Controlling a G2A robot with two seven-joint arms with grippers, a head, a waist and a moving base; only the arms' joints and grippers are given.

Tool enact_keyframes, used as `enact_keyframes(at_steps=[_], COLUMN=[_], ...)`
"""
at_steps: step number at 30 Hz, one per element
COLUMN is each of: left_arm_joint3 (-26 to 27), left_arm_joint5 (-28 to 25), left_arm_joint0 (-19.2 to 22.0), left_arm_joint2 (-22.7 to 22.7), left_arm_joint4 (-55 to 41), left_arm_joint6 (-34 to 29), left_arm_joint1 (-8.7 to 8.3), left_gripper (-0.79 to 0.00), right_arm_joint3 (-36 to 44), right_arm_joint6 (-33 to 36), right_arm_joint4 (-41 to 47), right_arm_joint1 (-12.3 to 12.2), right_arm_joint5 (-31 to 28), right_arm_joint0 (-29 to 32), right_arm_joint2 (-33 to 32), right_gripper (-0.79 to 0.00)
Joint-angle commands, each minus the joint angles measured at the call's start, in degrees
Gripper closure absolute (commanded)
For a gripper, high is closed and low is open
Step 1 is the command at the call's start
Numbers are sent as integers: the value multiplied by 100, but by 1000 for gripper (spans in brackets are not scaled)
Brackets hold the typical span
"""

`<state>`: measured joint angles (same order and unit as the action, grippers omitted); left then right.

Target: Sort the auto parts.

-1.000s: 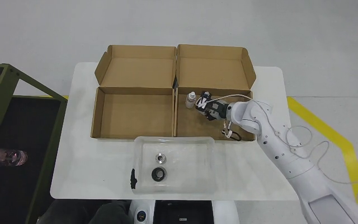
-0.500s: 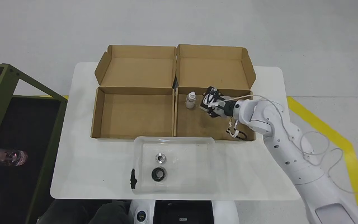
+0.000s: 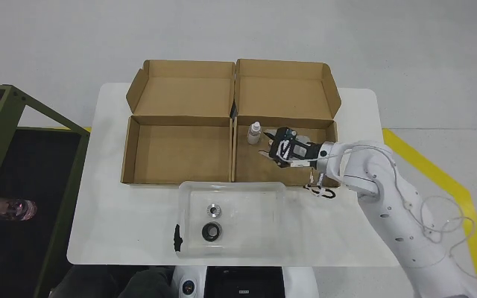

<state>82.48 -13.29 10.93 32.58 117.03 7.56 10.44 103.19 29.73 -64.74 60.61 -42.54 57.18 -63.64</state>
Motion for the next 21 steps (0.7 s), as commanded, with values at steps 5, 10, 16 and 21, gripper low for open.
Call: enact_keyframes(at_steps=[5,10,16,21], left_arm_joint3=[0,0,0,0], left_arm_joint5=[0,0,0,0], left_arm_joint0=[0,0,0,0], left_arm_joint2=[0,0,0,0], left_arm_joint4=[0,0,0,0], left_arm_joint6=[0,0,0,0], left_arm_joint1=[0,0,0,0], left_gripper=[-785,-785,-785,-785], right_arm_joint3=[430,688,852,853], right_arm_joint6=[-55,-60,-68,-88], right_arm_joint4=[7,-101,-219,-353], right_arm_joint1=[-23,-22,12,61], right_arm_joint5=[-181,-226,-350,-397], right_arm_joint0=[193,284,328,267], right_arm_joint2=[61,207,583,924], right_gripper=[-302,-296,-299,-299])
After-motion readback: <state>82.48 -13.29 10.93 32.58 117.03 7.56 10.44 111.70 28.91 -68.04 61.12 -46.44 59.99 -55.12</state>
